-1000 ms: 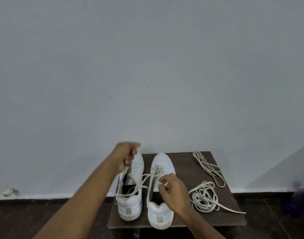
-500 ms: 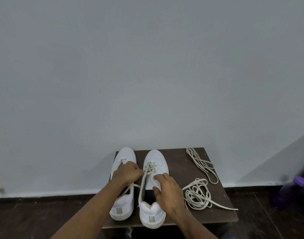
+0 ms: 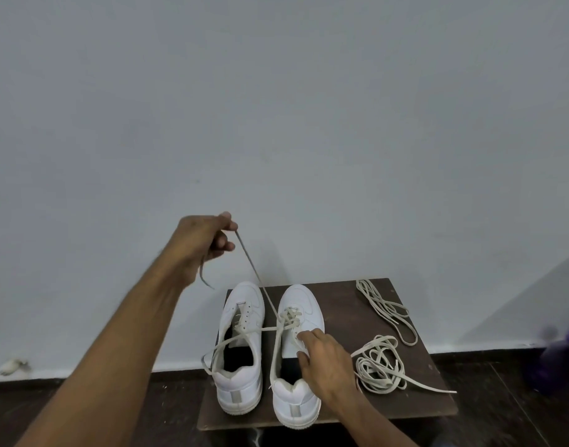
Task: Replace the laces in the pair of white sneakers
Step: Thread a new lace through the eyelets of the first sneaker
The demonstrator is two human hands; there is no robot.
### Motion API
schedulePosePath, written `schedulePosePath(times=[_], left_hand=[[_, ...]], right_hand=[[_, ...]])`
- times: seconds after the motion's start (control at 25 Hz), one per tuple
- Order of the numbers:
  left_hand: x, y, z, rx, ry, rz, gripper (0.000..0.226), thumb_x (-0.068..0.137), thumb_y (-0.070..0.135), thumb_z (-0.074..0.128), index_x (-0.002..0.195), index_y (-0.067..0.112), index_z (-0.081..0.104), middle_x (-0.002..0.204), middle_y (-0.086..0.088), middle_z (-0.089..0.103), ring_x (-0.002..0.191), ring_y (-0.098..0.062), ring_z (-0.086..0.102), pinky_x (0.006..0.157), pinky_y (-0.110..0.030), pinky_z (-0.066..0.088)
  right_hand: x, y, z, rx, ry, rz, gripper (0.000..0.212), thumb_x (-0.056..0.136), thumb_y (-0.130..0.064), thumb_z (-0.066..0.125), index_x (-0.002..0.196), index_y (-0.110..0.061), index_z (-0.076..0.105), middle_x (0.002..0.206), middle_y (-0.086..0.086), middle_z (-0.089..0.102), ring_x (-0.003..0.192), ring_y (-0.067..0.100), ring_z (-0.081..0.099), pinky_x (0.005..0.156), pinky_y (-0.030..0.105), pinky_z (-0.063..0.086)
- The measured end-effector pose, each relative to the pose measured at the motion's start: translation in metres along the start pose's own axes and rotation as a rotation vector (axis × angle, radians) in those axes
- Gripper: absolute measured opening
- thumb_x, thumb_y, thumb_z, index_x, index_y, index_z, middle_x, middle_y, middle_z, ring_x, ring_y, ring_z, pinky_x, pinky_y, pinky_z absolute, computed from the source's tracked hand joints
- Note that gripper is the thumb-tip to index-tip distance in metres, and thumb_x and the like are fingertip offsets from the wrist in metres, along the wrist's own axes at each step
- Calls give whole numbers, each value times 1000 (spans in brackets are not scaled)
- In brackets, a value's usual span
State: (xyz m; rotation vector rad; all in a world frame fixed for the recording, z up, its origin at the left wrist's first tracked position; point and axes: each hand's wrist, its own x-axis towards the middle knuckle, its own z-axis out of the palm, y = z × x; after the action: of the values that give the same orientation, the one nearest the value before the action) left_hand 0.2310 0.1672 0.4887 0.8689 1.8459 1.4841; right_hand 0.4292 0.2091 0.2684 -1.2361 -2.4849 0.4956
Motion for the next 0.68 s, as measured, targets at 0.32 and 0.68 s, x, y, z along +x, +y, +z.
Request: schedulePosePath(times=[0.32, 0.68], left_hand=[[-43, 63, -21, -62, 25, 286, 16, 95, 17, 58, 89, 13, 72, 62, 1, 68, 74, -16, 68, 93, -41, 52], [-57, 58, -7, 68, 340, 577, 17, 84, 16, 71, 69, 9, 68, 66, 3, 71, 71, -8, 66, 76, -18, 51]], right_hand=[[0, -1, -2, -51, -18, 5, 31, 97, -24, 44, 127, -23, 51, 122, -3, 57, 108, 21, 55, 85, 35, 48], [18, -3, -2, -50, -10, 79, 24, 95, -30, 45, 112, -19, 58, 111, 1, 63, 100, 27, 63, 76, 32, 46]])
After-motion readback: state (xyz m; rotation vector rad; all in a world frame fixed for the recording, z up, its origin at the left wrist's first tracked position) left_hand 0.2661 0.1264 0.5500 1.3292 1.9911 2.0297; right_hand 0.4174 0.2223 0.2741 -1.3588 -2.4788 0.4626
